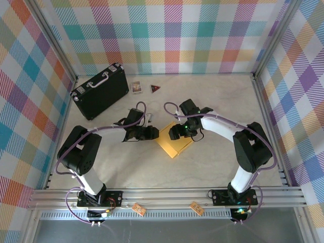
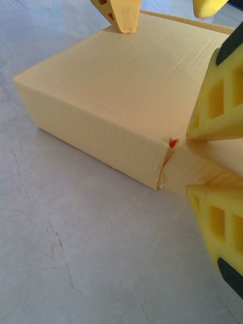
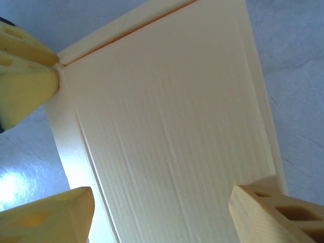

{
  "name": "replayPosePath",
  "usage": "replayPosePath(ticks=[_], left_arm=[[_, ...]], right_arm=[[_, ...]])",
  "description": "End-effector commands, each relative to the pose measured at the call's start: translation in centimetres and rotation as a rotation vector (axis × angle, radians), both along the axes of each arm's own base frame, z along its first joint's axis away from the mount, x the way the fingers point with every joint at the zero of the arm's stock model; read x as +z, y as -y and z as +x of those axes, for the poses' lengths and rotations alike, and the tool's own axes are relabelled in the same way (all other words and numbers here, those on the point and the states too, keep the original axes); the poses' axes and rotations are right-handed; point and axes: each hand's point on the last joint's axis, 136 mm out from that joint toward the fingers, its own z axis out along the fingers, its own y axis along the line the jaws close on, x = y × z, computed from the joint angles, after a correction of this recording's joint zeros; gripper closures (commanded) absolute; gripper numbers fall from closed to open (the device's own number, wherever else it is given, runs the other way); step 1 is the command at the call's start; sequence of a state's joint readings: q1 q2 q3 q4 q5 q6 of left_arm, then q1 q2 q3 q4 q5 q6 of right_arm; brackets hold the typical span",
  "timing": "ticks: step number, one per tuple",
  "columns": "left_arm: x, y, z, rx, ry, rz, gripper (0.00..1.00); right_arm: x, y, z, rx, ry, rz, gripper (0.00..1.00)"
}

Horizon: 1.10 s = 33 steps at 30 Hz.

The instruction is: Fold the paper box

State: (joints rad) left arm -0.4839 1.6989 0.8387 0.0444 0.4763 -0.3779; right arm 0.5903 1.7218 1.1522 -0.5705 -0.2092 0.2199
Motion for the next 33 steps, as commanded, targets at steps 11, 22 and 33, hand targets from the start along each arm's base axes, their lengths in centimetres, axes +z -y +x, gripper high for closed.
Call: replayPosePath(ticks=[11, 22, 33], left_arm=[[-0.6, 0.5, 0.0, -0.026, -0.044, -0.072, 0.78], [-2.6, 0.2, 0.6, 0.002, -0.067, -0.068, 0.72], [-2.8, -1.0, 0.9, 0.04, -0.035, -0.008, 0.69]], right_arm=[[-2.8, 1.4, -1.7, 0.013, -0.089, -0.085, 0.28], [-2.8, 1.3, -1.7, 0.013, -0.091, -0.085, 0.28], [-2.7, 1.3, -1.8, 0.014, -0.096, -0.084, 0.28]])
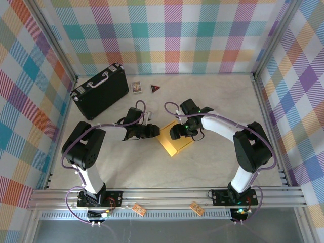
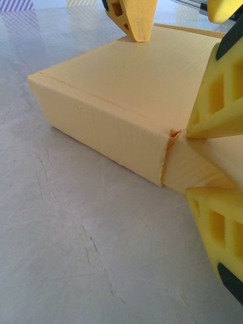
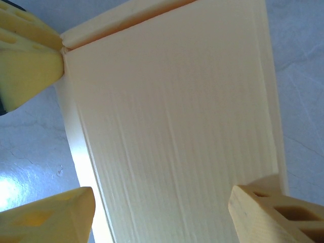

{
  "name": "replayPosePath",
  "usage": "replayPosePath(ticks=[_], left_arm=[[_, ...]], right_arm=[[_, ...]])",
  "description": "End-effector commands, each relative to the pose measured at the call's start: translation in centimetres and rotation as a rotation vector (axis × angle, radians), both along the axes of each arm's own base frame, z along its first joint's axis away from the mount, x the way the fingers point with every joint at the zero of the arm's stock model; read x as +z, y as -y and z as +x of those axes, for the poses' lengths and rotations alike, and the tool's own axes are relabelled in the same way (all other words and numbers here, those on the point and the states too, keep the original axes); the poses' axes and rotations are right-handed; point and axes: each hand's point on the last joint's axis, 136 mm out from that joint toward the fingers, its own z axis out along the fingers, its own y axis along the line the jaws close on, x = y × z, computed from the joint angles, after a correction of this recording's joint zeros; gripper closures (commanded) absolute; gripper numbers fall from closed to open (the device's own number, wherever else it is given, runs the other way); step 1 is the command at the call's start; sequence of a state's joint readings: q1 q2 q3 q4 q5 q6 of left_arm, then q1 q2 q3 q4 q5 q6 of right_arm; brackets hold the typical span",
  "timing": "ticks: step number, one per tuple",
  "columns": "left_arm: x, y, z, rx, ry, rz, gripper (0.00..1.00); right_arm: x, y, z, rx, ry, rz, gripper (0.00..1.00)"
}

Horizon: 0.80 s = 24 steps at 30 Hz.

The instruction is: Fold the paper box

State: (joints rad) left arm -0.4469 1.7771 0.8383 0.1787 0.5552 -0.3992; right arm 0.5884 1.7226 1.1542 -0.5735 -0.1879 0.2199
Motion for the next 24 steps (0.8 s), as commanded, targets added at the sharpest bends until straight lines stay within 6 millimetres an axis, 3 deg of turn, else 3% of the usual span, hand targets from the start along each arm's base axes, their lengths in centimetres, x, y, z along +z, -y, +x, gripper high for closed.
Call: replayPosePath(ticks=[1, 14, 24], left_arm=[[-2.1, -1.5, -0.7, 0.04, -0.042, 0.076, 0.68], [-2.1, -2.2, -1.0, 0.057, -0.043, 0.109, 0.58], [-0.4, -3.1, -0.7, 0.081, -0.016, 0.125, 0.52]], right_arm=[[-2.6, 1.0, -2.0, 0.023, -0.103, -0.064, 0.28], [-2.8, 1.0, -2.0, 0.025, -0.107, -0.068, 0.28], [-3.0, 1.1, -2.1, 0.023, -0.113, -0.077, 0.28]])
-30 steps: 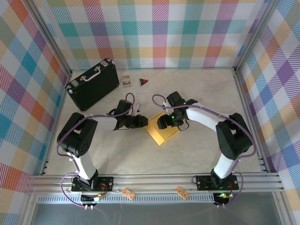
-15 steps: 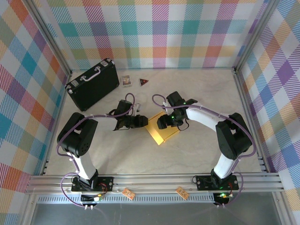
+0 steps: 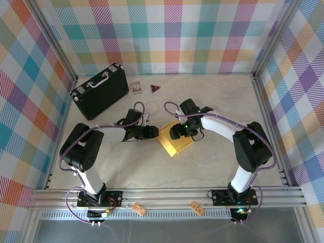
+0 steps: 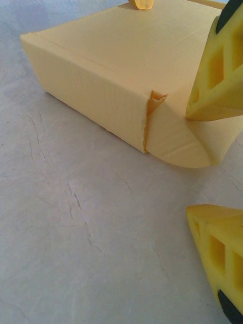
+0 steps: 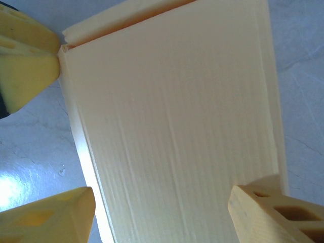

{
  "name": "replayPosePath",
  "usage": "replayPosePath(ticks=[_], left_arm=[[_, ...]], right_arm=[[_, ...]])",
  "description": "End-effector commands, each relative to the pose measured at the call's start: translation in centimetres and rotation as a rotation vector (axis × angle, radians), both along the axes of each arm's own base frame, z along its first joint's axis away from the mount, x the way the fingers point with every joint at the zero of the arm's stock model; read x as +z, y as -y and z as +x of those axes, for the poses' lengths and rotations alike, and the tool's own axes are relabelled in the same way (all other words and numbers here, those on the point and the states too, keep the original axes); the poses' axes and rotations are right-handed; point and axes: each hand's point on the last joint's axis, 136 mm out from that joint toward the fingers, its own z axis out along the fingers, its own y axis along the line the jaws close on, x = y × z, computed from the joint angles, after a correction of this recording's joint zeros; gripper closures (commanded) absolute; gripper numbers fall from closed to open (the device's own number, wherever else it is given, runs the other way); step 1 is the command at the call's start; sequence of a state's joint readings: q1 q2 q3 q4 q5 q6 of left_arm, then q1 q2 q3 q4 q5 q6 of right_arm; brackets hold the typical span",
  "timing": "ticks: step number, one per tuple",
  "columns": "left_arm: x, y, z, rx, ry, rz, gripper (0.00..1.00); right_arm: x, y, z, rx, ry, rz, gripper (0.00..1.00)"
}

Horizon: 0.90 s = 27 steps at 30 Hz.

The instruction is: Fold the paper box

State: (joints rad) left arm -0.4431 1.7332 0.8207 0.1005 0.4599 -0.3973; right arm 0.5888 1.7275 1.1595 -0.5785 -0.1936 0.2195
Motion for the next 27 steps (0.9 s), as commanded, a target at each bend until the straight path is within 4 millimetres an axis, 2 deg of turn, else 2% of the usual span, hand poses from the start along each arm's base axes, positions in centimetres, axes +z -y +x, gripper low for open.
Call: replayPosePath(ticks=[1, 6, 8, 11, 13, 16, 20, 23, 27], left_arm=[[0.6, -1.2, -0.4, 0.018, 0.002, 0.034, 0.52], [2.5, -1.9, -0.7, 0.045, 0.034, 0.021, 0.53], [3.5, -1.8, -1.3, 0.04, 0.045, -0.006, 0.59], [4.3, -1.6, -2.6, 0.039, 0.028, -0.048, 0.75], [4.4, -1.1, -3.7, 0.024, 0.027, -0.071, 0.79], [4.2, -0.1, -5.3, 0.006, 0.024, -0.075, 0.85], [3.6, 1.5, -6.3, 0.005, 0.012, -0.09, 0.96], [2.9, 2.5, -6.3, -0.002, -0.001, -0.076, 1.0], [1.9, 3.5, -5.7, 0.003, -0.017, -0.093, 1.0]], right_arm=[[-3.0, 1.2, -2.1, 0.021, -0.106, -0.08, 0.28], [-3.0, 1.2, -2.0, 0.02, -0.106, -0.078, 0.28], [-3.0, 1.2, -2.0, 0.02, -0.106, -0.08, 0.28], [-3.1, 1.2, -2.0, 0.02, -0.107, -0.081, 0.28], [-3.1, 1.2, -2.0, 0.02, -0.105, -0.08, 0.28], [-3.1, 1.1, -2.0, 0.016, -0.107, -0.074, 0.28], [-3.1, 1.0, -1.9, 0.015, -0.106, -0.073, 0.28], [-3.0, 1.0, -1.8, 0.014, -0.105, -0.072, 0.28], [-3.0, 1.0, -1.9, 0.014, -0.106, -0.071, 0.28]])
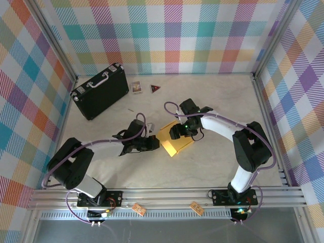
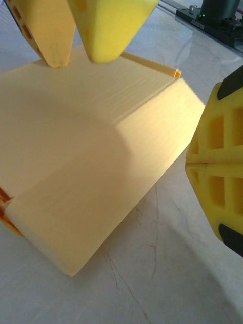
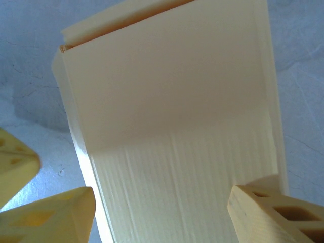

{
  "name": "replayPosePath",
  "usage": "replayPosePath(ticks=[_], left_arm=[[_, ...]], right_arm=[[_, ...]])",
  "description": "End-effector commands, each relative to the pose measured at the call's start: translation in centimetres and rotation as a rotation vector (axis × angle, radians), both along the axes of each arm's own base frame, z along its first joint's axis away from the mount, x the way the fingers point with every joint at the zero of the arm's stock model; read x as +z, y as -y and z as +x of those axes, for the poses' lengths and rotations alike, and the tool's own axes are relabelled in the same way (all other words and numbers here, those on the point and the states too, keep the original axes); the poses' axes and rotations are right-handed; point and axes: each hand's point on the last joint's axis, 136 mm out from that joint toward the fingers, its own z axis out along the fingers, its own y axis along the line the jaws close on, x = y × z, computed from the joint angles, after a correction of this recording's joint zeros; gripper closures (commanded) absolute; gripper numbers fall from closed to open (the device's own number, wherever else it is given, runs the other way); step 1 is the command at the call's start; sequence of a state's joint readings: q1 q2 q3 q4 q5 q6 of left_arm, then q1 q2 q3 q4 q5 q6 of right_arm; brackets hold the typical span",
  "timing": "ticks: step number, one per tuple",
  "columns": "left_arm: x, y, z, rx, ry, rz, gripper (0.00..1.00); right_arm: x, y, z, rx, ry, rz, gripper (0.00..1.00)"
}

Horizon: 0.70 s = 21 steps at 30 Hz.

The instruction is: Fold the paper box

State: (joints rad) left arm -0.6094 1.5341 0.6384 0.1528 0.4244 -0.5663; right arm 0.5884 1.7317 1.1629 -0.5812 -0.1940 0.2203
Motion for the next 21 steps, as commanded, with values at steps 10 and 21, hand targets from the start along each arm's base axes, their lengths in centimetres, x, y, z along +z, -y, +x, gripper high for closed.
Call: replayPosePath(ticks=[10, 21], left_arm=[[-1.4, 2.2, 2.7, 0.043, 0.003, -0.068, 1.0], [-2.3, 3.8, 3.5, 0.024, -0.013, -0.086, 1.0]], right_arm=[[-3.1, 1.1, -2.1, 0.014, -0.11, -0.07, 0.28], [-2.9, 1.0, -2.2, 0.013, -0.114, -0.065, 0.29]])
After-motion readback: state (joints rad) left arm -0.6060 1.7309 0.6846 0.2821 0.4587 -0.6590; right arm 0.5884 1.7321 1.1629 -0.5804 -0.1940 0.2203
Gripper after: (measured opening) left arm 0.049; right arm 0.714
